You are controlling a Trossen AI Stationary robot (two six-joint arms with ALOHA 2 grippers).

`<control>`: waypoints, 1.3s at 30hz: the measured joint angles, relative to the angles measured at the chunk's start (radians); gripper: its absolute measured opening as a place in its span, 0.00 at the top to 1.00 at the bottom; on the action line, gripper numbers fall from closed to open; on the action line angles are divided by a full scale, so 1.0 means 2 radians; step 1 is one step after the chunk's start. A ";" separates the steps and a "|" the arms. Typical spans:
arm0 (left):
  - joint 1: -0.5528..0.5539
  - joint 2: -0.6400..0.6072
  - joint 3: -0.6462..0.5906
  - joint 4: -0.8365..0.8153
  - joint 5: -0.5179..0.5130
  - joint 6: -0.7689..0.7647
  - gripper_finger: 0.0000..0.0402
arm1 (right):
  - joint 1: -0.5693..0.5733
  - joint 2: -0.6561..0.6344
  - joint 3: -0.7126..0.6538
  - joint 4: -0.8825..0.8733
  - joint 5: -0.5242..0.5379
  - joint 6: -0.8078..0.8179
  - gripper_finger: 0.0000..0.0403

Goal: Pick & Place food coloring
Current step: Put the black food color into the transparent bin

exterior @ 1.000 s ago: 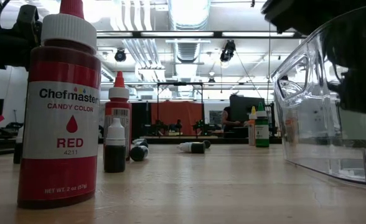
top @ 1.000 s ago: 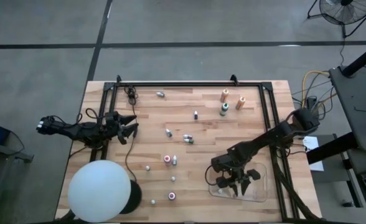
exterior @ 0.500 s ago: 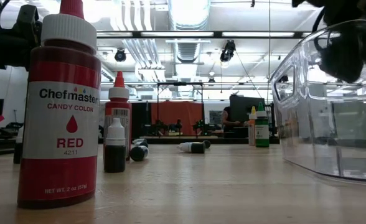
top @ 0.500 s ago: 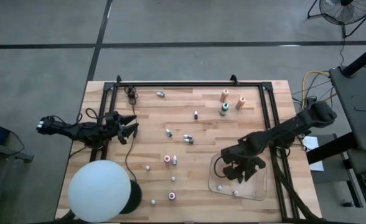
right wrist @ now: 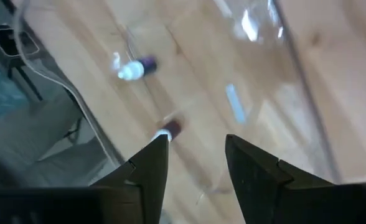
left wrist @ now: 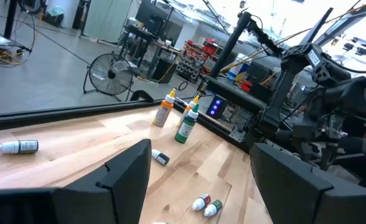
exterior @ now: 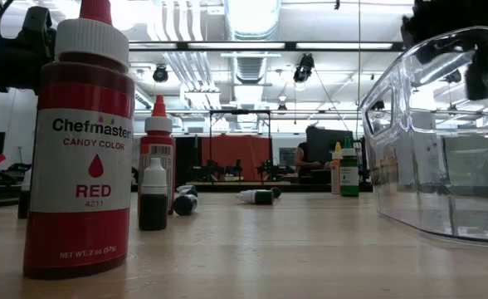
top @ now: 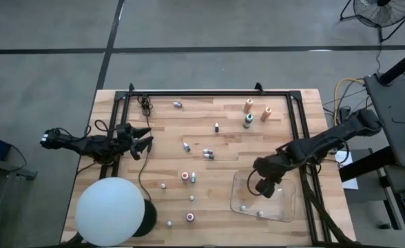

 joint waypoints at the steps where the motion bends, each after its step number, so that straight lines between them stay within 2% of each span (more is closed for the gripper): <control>1: 0.000 0.000 0.000 0.000 0.000 0.000 0.39 | 0.000 -0.003 0.000 0.000 0.006 -0.016 0.61; 11: 0.000 0.000 0.000 0.000 0.000 0.000 0.39 | -0.016 -0.007 0.038 -0.001 0.092 -0.158 0.53; 20: 0.000 0.000 0.000 0.000 0.000 0.000 0.39 | -0.070 -0.003 0.125 -0.001 0.111 -0.304 0.49; 24: 0.000 0.000 0.000 0.000 0.000 0.000 0.39 | -0.090 0.012 0.171 -0.007 0.153 -0.373 0.50; 29: 0.000 0.000 0.000 0.000 0.000 0.000 0.39 | -0.124 0.044 0.234 -0.010 0.211 -0.392 0.50; 39: 0.000 0.000 0.000 0.000 0.000 0.000 0.39 | -0.217 0.158 0.375 -0.037 0.213 -0.382 0.50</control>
